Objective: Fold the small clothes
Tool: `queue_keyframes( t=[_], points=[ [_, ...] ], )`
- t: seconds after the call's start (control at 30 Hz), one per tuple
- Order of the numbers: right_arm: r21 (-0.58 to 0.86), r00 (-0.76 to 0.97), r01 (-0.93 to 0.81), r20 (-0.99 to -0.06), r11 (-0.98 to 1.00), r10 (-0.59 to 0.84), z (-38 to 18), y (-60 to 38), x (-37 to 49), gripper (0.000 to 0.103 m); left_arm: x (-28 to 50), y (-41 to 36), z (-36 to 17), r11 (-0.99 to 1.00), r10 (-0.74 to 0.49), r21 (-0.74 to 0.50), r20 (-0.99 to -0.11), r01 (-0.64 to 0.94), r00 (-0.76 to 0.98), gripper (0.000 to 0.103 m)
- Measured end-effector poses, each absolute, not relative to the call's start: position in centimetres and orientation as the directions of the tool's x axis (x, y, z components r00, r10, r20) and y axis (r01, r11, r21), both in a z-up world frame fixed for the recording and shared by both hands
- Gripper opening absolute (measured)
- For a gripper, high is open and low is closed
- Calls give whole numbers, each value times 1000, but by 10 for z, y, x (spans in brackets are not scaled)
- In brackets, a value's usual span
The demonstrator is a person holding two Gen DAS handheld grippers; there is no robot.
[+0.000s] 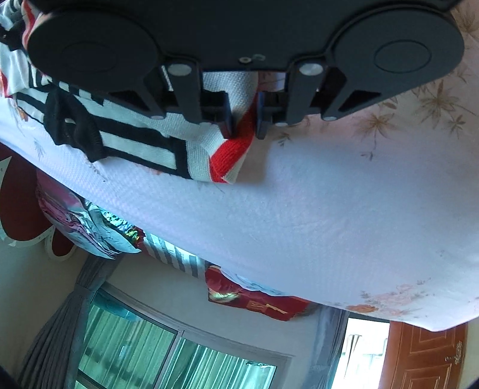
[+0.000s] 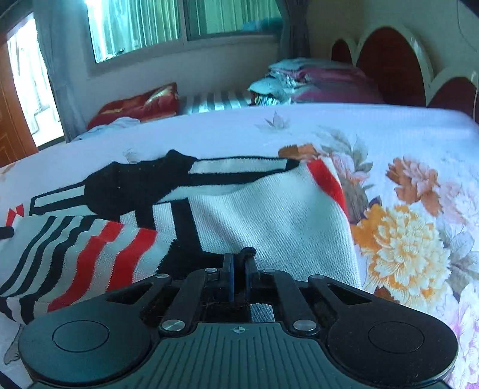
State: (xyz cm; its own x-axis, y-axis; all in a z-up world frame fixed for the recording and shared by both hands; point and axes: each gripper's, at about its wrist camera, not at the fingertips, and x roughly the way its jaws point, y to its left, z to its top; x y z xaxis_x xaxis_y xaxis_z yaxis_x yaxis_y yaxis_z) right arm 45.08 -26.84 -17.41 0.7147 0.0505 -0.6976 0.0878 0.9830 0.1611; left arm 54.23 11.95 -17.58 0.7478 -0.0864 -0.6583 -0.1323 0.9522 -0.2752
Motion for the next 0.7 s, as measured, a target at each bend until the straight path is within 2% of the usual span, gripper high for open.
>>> queue_keyframes(
  t=[0.07,0.23,0.33,0.43,0.57,0.7],
  points=[
    [171,722,101,-691,980,47,-170,-271,451,6,539,119,-171,958,-73,-254,-657,-130,750,30],
    [214,763,118,-644,970,49,-151,-278,447,8,517,116,-148,964,-78,-247,-612,-97,787,29],
    [228,777,85,-624,970,79,-141,-267,449,8,506,98,-138,971,-128,-237,-600,-22,789,34],
    [244,766,29,-628,969,135,-141,-251,456,9,500,73,-138,969,-187,-245,-623,37,760,39],
    [265,715,-42,-666,963,214,-150,-225,467,11,496,40,-149,968,-222,-238,-661,81,716,40],
    [255,693,-79,-681,964,237,-158,-206,474,24,495,22,-163,979,-190,-188,-685,81,703,43]
  ],
)
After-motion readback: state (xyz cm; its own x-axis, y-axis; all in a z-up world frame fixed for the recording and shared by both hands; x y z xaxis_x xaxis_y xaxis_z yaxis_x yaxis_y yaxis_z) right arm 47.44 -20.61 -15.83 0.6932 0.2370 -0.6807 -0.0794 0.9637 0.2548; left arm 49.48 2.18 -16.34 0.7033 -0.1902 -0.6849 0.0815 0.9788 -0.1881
